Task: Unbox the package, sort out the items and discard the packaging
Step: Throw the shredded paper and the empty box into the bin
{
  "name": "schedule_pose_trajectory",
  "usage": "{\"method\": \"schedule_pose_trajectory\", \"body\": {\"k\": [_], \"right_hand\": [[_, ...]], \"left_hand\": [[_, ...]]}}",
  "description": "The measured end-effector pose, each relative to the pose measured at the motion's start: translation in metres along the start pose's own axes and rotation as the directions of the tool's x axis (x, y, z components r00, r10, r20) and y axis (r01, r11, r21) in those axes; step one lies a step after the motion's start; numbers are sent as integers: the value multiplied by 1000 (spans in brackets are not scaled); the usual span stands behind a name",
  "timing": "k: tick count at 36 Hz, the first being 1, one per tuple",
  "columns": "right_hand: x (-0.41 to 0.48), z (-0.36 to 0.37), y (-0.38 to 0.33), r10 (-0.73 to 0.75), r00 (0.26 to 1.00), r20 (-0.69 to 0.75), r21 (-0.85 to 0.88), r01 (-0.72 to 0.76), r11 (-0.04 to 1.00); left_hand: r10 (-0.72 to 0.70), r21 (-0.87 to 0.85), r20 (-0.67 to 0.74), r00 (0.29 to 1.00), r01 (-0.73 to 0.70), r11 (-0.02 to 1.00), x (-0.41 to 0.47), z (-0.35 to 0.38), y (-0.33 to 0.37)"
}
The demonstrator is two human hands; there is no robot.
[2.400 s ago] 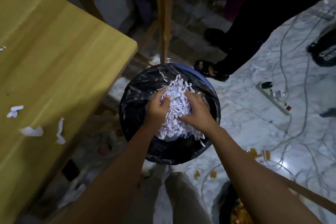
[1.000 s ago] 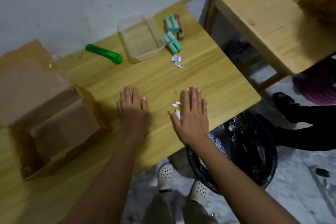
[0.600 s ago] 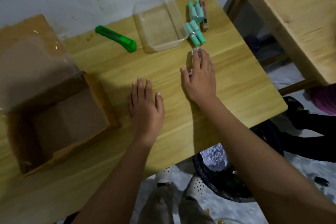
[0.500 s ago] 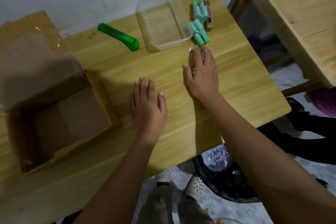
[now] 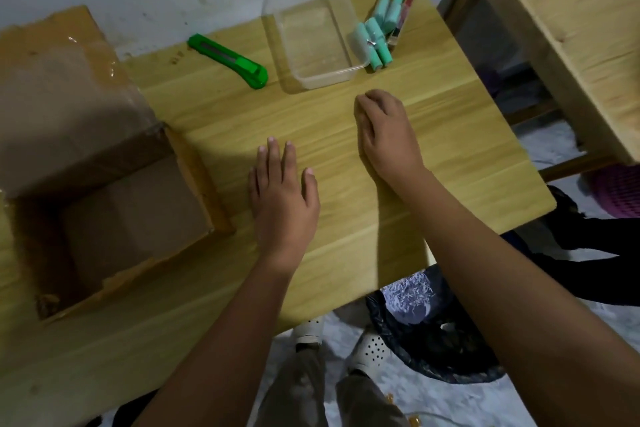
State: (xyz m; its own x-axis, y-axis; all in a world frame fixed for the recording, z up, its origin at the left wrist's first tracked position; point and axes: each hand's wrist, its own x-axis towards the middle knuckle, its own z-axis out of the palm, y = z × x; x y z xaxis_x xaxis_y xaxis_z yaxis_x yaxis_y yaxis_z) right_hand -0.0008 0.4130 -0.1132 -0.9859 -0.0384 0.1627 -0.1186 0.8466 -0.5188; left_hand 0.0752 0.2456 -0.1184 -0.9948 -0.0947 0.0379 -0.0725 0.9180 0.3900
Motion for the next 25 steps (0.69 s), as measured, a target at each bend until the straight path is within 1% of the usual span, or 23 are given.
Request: {"method": "schedule_pose_trajectory", "body": {"k": [5,7,12,15,17,20,23,25], "right_hand": [[-35,-17,15,-56,998,32,45,55,997],[-51,-25,22,-62,997,35,57,60,997],[-97,-46,32,-32,998,47,81,28,996],[-128,-58,36,1,999,49,101,-6,995],[-150,-65,41,32,999,36,116,-35,993],[-188,-75,54,112,993,-44,129,-105,986],[-230,-83,68,209,968,-136,144,-190,971],[-257,-84,78,310,939,-148,178,-283,942]], "left_hand": [[23,-4,-43,999,-23,1000,-1,3,-2],[13,-8,-29,999,-13,1000,-1,4,-1],[18,-25,-30,999,-19,1000,-6,5,4],[24,-61,-27,999,-26,998,-29,9,18],[50,-75,-23,998,-52,996,-50,14,31],[66,-91,-5,998,-66,994,-75,20,51],[84,-62,17,996,-83,995,-89,26,66],[92,-37,10,996,-91,995,-94,29,71]]}}
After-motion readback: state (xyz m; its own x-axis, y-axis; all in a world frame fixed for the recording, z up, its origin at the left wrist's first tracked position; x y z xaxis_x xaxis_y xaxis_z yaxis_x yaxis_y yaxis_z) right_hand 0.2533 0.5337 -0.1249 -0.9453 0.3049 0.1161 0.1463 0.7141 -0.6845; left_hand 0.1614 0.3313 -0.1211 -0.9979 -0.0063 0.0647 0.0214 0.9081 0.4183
